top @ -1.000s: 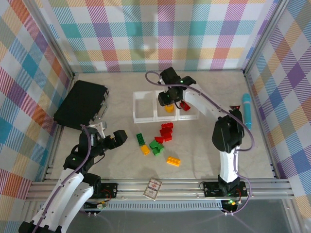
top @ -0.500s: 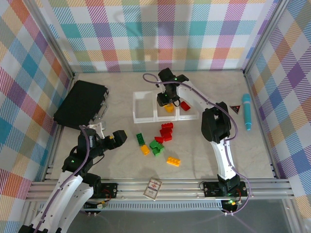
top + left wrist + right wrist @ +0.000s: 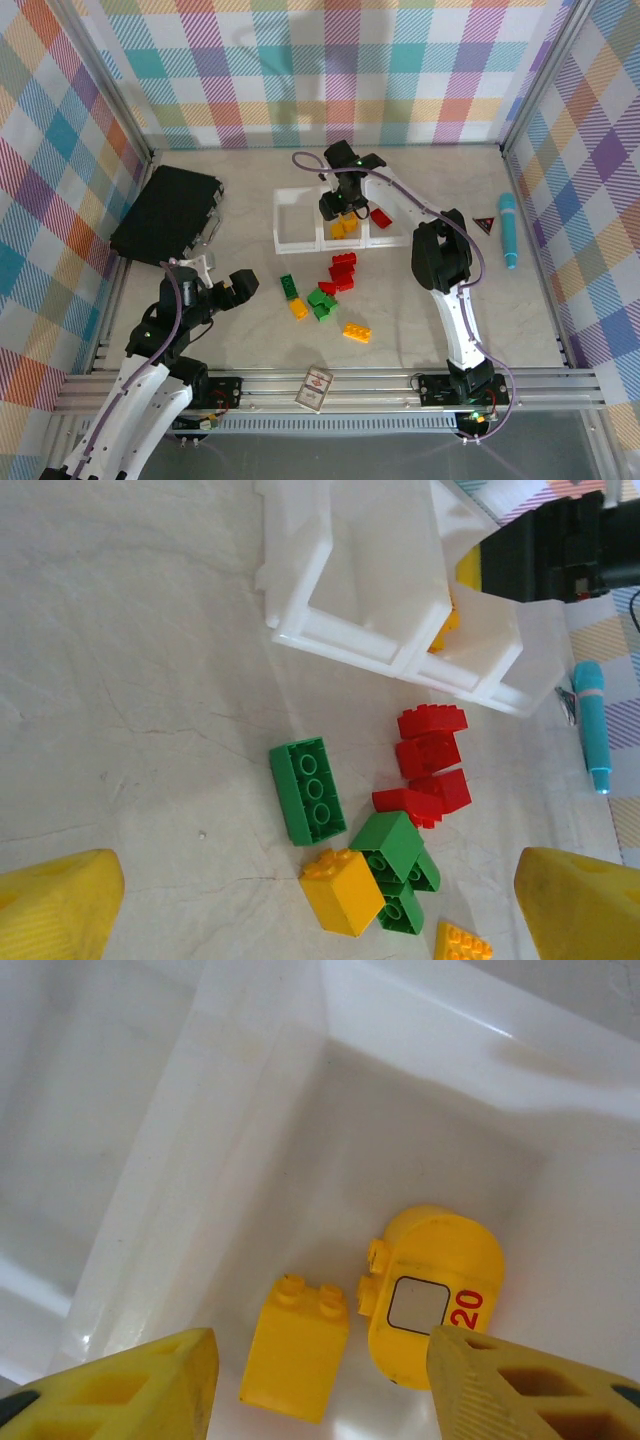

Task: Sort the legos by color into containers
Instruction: Place the lego in the container, then pick up the lego from the center of the table.

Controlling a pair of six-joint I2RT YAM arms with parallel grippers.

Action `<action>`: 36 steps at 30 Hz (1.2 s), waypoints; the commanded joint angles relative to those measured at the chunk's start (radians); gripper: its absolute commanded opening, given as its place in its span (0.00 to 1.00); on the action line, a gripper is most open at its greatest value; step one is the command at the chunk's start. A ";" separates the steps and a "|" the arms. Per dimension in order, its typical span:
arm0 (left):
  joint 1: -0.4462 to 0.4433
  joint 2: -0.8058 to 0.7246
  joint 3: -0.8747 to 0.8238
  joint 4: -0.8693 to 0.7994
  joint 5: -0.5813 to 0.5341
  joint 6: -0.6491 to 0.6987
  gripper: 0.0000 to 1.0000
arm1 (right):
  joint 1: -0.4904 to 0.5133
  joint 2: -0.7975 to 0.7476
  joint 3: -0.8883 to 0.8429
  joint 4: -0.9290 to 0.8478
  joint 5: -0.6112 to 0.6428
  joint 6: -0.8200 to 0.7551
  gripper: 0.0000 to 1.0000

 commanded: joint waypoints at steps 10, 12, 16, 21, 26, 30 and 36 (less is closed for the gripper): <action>-0.083 0.231 0.063 -0.054 -0.033 -0.045 1.00 | -0.001 -0.373 -0.251 0.033 -0.043 0.141 0.56; -0.115 0.304 0.080 -0.057 -0.061 -0.039 1.00 | -0.001 -0.442 -0.359 0.081 -0.055 0.175 0.56; -0.217 0.446 0.151 -0.078 -0.170 -0.030 1.00 | -0.002 -0.553 -0.541 0.142 -0.081 0.208 0.56; -0.291 0.615 0.239 -0.067 -0.236 -0.042 0.95 | -0.001 -0.648 -0.718 0.161 -0.076 0.223 0.56; -0.324 0.793 0.329 -0.073 -0.294 -0.084 0.90 | -0.001 -0.741 -0.871 0.186 -0.061 0.247 0.56; -0.353 0.937 0.417 -0.092 -0.334 -0.097 0.84 | -0.001 -0.791 -0.943 0.204 -0.060 0.259 0.57; -0.403 1.080 0.514 -0.101 -0.397 -0.127 0.83 | -0.001 -0.828 -1.004 0.209 -0.062 0.256 0.57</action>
